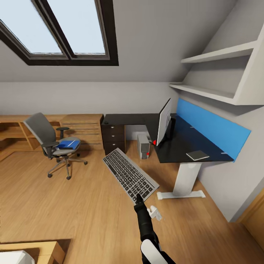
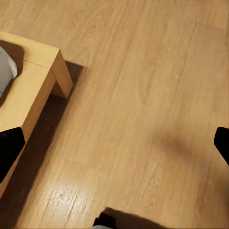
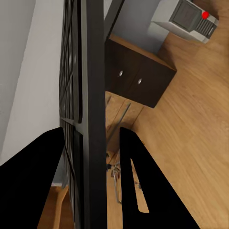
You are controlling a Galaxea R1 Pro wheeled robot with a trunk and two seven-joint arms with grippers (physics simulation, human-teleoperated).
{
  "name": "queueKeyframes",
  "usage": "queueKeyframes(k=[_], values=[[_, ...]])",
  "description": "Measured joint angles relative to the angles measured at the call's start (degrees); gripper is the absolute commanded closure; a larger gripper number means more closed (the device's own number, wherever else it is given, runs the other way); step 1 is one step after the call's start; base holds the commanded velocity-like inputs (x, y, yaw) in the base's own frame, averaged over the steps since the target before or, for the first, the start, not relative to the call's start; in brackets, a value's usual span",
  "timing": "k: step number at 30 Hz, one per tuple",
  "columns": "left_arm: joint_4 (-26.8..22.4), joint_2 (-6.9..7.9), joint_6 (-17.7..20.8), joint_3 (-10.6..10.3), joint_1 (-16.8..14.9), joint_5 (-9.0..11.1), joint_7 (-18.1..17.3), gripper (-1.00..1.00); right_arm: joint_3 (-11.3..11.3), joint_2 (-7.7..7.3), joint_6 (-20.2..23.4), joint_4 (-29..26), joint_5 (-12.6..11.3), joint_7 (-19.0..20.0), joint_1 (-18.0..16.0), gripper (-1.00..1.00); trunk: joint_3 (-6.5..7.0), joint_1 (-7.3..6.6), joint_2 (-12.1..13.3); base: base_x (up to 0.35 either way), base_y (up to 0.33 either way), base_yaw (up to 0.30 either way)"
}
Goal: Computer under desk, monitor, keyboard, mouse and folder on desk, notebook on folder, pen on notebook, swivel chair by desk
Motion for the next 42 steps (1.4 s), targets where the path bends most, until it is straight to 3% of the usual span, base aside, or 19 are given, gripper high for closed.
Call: queueKeyframes(k=[26,42], values=[[1.54,0.0,0.54,-0.05,0.0,0.0,0.4,-1.0,-0.39,0.0,-0.18,-0.3,-0.02,0.07,0.0,1.0,0.04,-0.01,0.0,0.268,0.231,0.0],[2.44,-0.1,0.73,-0.16,-0.01,-0.19,0.34,-1.0,-0.58,0.0,-0.26,-0.17,-0.1,-0.03,0.0,1.0,0.04,-0.01,-0.01,0.329,0.003,0.0]])
